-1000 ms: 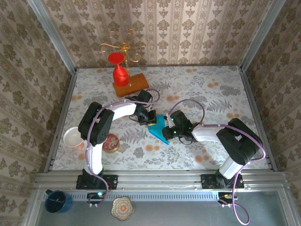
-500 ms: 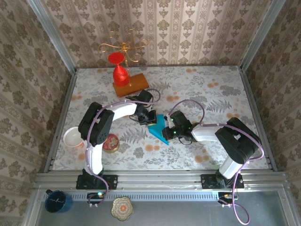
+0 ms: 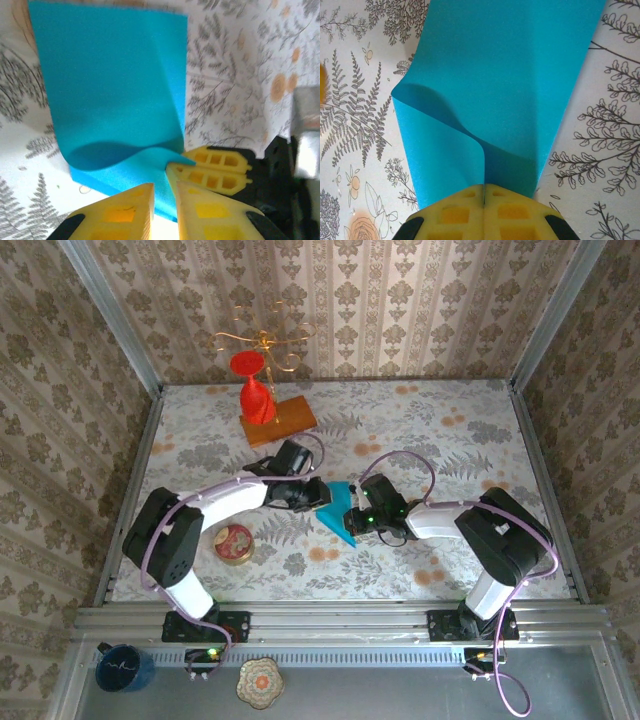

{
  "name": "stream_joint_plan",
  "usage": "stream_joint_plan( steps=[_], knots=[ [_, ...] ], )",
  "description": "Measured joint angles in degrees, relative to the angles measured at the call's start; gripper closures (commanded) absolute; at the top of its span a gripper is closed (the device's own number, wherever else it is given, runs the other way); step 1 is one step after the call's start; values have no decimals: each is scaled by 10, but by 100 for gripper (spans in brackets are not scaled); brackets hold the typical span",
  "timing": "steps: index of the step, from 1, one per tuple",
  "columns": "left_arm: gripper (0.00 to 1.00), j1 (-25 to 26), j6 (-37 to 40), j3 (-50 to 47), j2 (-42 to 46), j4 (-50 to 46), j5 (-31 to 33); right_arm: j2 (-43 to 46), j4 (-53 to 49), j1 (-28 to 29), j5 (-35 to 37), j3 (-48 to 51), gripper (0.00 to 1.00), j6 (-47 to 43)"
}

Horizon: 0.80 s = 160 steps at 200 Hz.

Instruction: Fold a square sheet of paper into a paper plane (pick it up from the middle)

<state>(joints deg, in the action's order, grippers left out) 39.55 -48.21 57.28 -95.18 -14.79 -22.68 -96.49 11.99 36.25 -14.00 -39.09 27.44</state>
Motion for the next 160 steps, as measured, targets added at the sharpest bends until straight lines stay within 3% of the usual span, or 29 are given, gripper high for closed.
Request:
stream_joint_plan(
  steps=[41, 160],
  knots=[
    [88, 20, -28, -10, -9, 6, -9, -1, 2, 0, 0, -1, 100, 2],
    [89, 20, -32, 17, -75, -12, -15, -7, 2, 0, -2, -6, 100, 2]
  ],
)
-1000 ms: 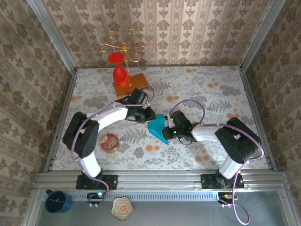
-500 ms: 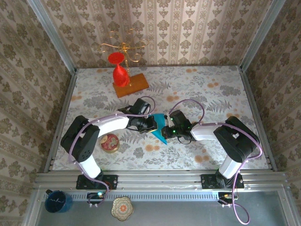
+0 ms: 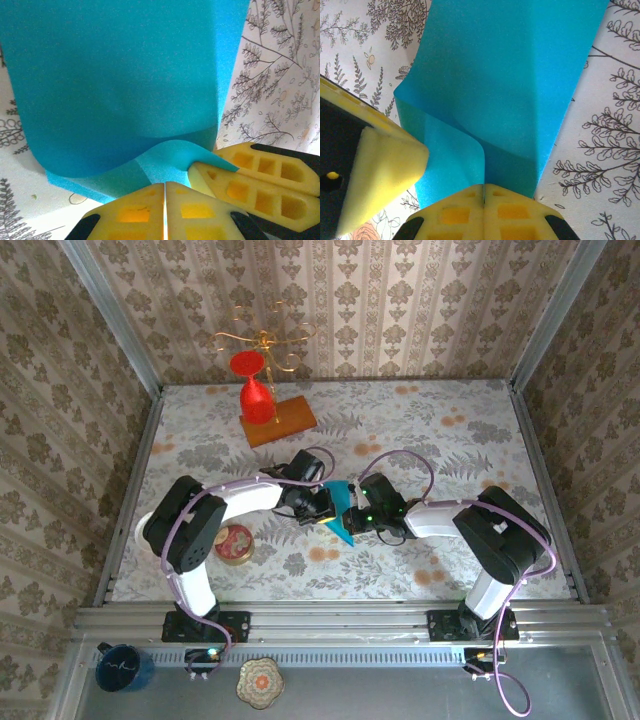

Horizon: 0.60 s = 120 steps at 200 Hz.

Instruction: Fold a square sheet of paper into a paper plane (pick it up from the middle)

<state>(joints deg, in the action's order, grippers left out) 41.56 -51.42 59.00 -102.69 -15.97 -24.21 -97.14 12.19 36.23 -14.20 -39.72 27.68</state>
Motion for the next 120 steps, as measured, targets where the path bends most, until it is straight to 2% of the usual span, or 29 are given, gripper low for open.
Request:
stream_joint_plan(
  steps=[120],
  knots=[
    [89, 0, 0, 0, -7, -20, 3, 0, -1, -1, 0, -1, 100, 0]
  ],
)
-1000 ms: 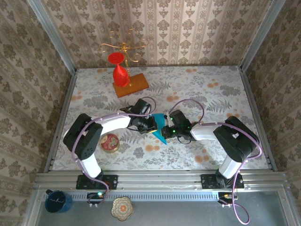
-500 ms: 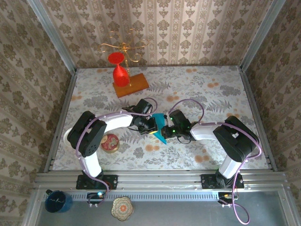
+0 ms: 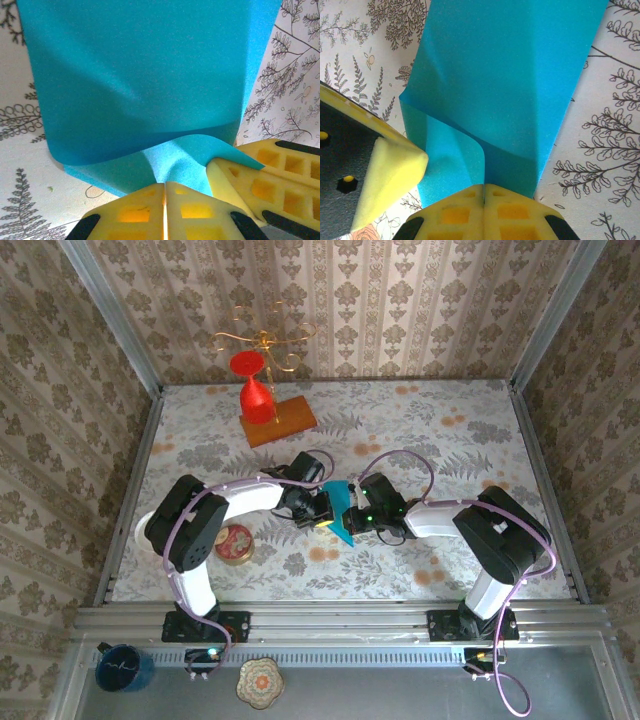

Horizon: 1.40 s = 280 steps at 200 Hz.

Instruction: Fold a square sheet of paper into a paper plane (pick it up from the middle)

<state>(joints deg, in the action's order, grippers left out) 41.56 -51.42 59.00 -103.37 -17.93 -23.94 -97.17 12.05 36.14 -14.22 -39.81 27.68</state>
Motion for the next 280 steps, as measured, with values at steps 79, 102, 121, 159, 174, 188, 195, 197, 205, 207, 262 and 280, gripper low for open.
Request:
stream_joint_plan(
  steps=[79, 102, 121, 159, 174, 188, 195, 197, 205, 207, 262, 280],
  knots=[
    [90, 0, 0, -4, -1, -4, 11, -3, -4, 0, 0, -6, 100, 0],
    [90, 0, 0, -5, -4, -5, 13, -3, -4, 0, 0, -6, 98, 0],
    [90, 0, 0, -5, -8, -5, 13, -3, -4, 0, 0, -6, 94, 0],
    [91, 0, 0, -5, -9, -1, 13, 12, -26, 0, 0, -7, 71, 12],
    [91, 0, 0, -5, -9, -1, 12, 34, -56, -4, 5, -7, 61, 23],
    [91, 0, 0, -5, -9, -1, 12, 59, -85, -12, 12, -7, 56, 37],
    [91, 0, 0, -5, -9, -1, 12, 73, -101, -16, 18, -8, 58, 45],
    [91, 0, 0, -5, -9, -1, 12, 76, -106, -18, 20, -9, 59, 48],
    [92, 0, 0, -5, -9, -1, 12, 89, -125, -24, 24, -12, 62, 57],
    [92, 0, 0, -5, -9, -1, 12, 90, -128, -26, 24, -13, 62, 59],
    [92, 0, 0, -5, -9, -1, 12, 108, -199, -31, -9, -45, 84, 103],
    [92, 0, 0, -5, -9, -1, 12, 103, -201, -17, -37, -48, 88, 113]
  ],
)
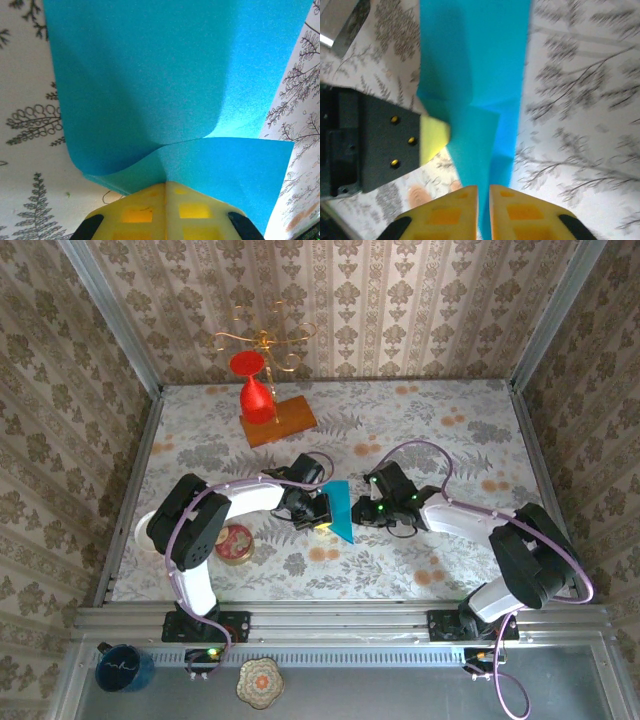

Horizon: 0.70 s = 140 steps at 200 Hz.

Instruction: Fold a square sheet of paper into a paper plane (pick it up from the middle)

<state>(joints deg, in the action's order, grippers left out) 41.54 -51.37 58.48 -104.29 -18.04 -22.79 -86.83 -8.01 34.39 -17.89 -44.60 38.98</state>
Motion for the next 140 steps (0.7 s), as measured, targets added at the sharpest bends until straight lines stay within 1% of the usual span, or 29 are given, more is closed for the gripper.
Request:
stream_joint_plan(
  steps=[27, 59, 140],
  knots=[
    [92, 0, 0, 0, 0, 0, -1, -37, 0, 26, -33, -23, 92, 5],
    [92, 0, 2, 0, 0, 0, -1, -79, 0, 45, -48, -46, 94, 9],
    [92, 0, 8, 0, 0, -1, -2, -113, -21, 45, -44, -60, 94, 9]
  ],
)
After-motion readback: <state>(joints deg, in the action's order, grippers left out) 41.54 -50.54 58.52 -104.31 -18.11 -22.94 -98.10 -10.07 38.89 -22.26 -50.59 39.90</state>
